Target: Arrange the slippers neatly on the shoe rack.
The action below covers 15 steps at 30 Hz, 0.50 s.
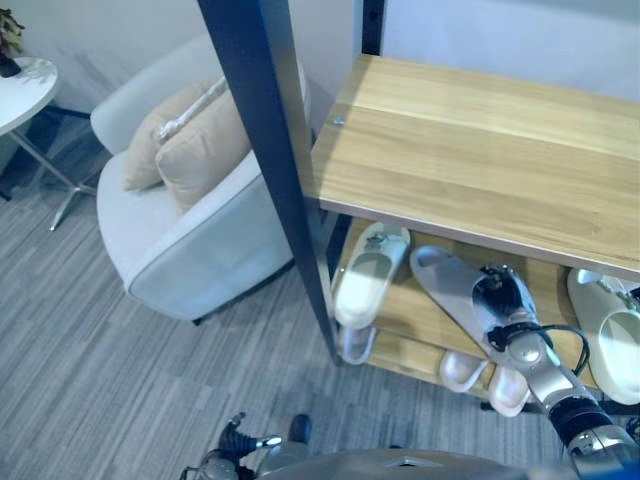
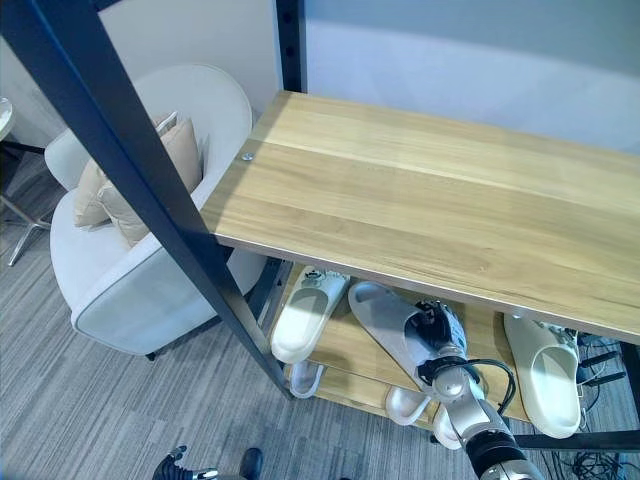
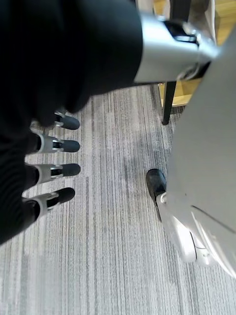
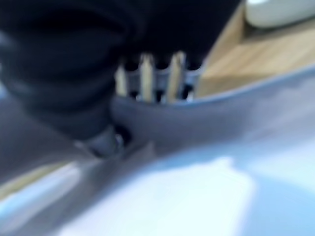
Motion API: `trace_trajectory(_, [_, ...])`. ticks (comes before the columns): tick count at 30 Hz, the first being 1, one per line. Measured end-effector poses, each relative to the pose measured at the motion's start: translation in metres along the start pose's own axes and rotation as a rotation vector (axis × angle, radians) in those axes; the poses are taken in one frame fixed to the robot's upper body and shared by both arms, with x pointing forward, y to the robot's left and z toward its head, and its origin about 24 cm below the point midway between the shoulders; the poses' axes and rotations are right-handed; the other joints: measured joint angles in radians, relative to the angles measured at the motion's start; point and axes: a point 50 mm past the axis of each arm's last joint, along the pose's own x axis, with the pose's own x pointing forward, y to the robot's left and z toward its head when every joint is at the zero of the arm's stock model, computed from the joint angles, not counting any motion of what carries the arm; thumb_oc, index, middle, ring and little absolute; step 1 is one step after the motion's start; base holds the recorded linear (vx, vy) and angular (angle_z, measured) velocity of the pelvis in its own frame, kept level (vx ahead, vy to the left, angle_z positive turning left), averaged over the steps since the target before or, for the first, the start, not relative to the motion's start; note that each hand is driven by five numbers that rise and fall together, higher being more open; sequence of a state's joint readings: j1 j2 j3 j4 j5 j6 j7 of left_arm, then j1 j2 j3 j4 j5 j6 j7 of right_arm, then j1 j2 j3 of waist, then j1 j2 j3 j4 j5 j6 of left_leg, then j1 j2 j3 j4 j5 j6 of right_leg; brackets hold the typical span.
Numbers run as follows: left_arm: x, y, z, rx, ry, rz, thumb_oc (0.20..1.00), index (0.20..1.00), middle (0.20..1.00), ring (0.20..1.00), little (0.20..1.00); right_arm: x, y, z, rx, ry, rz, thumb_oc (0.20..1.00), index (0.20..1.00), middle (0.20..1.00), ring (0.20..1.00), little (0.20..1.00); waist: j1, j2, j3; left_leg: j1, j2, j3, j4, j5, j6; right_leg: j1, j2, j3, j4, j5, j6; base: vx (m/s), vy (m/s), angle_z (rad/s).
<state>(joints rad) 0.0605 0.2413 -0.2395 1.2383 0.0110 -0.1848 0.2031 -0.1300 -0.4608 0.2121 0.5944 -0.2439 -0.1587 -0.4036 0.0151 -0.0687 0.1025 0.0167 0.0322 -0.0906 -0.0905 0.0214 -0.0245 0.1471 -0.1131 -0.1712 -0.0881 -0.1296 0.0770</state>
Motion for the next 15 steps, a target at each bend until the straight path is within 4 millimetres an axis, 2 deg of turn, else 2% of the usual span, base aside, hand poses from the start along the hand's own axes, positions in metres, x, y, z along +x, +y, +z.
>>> trace_trajectory(10, [-0.001, 0.001, -0.002, -0.023, 0.01, 0.014, 1.0, 1.0, 1.0, 1.0, 1.0, -0.03, 0.004, -0.014, -0.004, 0.021, -0.022, 0.2, 0.2, 0.2, 0.2, 0.2, -0.01, -0.005, -0.004, 0.012, -0.004, 0.011, 0.0, 0.0, 0.0, 0.002, -0.012, 0.011, 0.005, 0.007, 0.007, -0.05, 0.041, -0.04])
trace_trajectory(15, [-0.001, 0.0, -0.003, -0.023, 0.012, 0.018, 1.0, 1.0, 1.0, 1.0, 1.0, -0.044, 0.004, -0.021, -0.013, 0.041, -0.031, 0.2, 0.2, 0.2, 0.2, 0.2, -0.036, -0.006, -0.005, 0.036, -0.008, 0.037, 0.0, -0.003, -0.001, -0.002, -0.02, 0.038, 0.029, 0.008, 0.01, -0.07, 0.072, -0.17])
